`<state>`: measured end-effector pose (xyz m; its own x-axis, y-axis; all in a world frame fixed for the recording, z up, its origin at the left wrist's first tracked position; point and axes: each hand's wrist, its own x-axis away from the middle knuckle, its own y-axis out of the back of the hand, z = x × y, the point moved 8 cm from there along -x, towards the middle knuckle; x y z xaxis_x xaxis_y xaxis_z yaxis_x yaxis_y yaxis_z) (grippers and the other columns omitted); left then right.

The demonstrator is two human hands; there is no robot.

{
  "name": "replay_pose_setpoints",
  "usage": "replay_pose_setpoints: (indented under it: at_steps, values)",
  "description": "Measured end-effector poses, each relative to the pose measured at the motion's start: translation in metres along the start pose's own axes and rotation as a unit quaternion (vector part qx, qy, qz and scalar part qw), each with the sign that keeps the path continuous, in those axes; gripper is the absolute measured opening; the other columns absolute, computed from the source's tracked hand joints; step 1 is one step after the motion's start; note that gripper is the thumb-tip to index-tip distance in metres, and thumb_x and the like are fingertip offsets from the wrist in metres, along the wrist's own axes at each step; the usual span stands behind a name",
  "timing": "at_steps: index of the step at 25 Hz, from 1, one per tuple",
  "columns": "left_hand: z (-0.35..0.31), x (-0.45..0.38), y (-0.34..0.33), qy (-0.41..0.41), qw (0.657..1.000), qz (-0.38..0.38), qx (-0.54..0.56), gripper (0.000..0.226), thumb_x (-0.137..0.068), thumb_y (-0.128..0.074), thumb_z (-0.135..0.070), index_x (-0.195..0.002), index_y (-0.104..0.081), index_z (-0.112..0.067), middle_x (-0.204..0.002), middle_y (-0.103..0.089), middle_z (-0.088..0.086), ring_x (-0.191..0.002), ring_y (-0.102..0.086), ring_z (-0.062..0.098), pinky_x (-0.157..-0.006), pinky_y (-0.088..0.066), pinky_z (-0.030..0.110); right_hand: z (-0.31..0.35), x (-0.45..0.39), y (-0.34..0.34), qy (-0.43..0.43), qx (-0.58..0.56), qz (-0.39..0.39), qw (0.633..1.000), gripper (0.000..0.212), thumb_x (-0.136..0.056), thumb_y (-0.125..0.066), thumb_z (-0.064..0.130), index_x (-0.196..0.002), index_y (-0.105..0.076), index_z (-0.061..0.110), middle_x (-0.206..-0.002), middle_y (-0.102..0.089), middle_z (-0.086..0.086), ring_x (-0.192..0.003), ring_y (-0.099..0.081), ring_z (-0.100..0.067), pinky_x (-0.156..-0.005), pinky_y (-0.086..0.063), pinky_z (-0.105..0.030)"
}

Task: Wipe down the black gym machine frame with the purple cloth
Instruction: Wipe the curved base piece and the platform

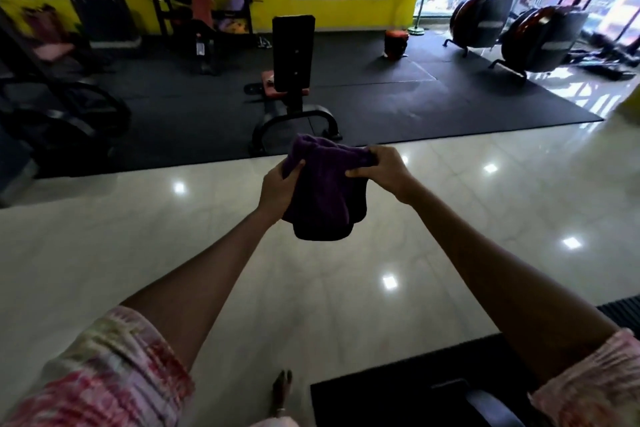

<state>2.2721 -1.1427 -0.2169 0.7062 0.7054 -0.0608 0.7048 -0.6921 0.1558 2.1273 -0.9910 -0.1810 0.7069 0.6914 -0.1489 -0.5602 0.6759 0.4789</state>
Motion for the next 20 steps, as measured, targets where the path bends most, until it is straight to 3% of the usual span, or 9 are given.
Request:
replay_pose_setpoints:
  at_steps: [5, 8, 10, 14, 17, 20]
  values:
    - [-0.024, -0.134, -0.056, -0.059, 0.995, 0.076, 0.036, 0.027, -0.097, -0.053, -0.031, -0.114, -0.062, -0.013, -0.099, -0.065, -0.004, -0.092, -0.062, 0.01, -0.081, -0.052, 0.024, -0.032, -0.103, 0.035, -0.06, -0.171, -0.074, 0.981, 0.034, -0.08, -0.071, 0.005, -0.112, -0.057, 0.002, -0.103, -0.062, -0.012, -0.091, -0.061, -0.02, -0.076, -0.055, -0.029]
    - [-0.043, -0.205, -0.113, -0.092, 0.985, 0.147, -0.004, 0.024, -0.098, -0.051, -0.034, -0.103, -0.063, -0.014, -0.092, -0.065, -0.003, -0.084, -0.06, 0.011, -0.075, -0.049, 0.027, -0.067, -0.138, 0.073, -0.131, -0.257, -0.159, 0.944, 0.029, -0.082, -0.071, 0.01, -0.108, -0.058, 0.008, -0.103, -0.065, -0.008, -0.09, -0.064, -0.019, -0.074, -0.057, -0.029]
    - [-0.043, -0.246, -0.164, -0.084, 0.979, 0.184, -0.013, 0.024, -0.097, -0.052, -0.036, -0.095, -0.061, -0.013, -0.085, -0.063, -0.003, -0.078, -0.059, 0.012, -0.072, -0.048, 0.029, -0.092, -0.155, 0.106, -0.165, -0.299, -0.202, 0.918, 0.03, -0.08, -0.072, 0.012, -0.108, -0.062, 0.006, -0.103, -0.067, -0.009, -0.09, -0.065, -0.02, -0.076, -0.057, -0.03]
    - [-0.036, -0.293, -0.284, -0.068, 0.964, 0.257, 0.01, 0.029, -0.095, -0.053, -0.04, -0.084, -0.061, -0.015, -0.08, -0.062, 0.001, -0.074, -0.057, 0.017, -0.069, -0.046, 0.035, -0.157, -0.18, 0.185, -0.2, -0.314, -0.269, 0.888, 0.026, -0.083, -0.071, 0.017, -0.105, -0.063, 0.005, -0.098, -0.067, -0.007, -0.09, -0.064, -0.021, -0.066, -0.055, -0.024]
    - [-0.042, -0.319, -0.38, -0.061, 0.953, 0.294, 0.027, 0.026, -0.097, -0.052, -0.034, -0.084, -0.06, -0.014, -0.074, -0.059, -0.004, -0.069, -0.054, 0.012, -0.065, -0.044, 0.028, -0.209, -0.198, 0.251, -0.213, -0.349, -0.313, 0.857, 0.024, -0.08, -0.073, 0.019, -0.098, -0.064, 0.006, -0.097, -0.067, -0.008, -0.091, -0.063, -0.024, -0.07, -0.055, -0.027]
    - [-0.057, -0.345, -0.477, -0.061, 0.943, 0.326, -0.001, 0.028, -0.097, -0.051, -0.034, -0.083, -0.059, -0.012, -0.067, -0.055, -0.005, -0.064, -0.05, 0.014, -0.058, -0.039, 0.026, -0.251, -0.208, 0.317, -0.251, -0.377, -0.284, 0.845, 0.017, -0.084, -0.069, 0.021, -0.094, -0.063, 0.008, -0.085, -0.068, -0.003, -0.08, -0.065, -0.017, -0.062, -0.053, -0.023]
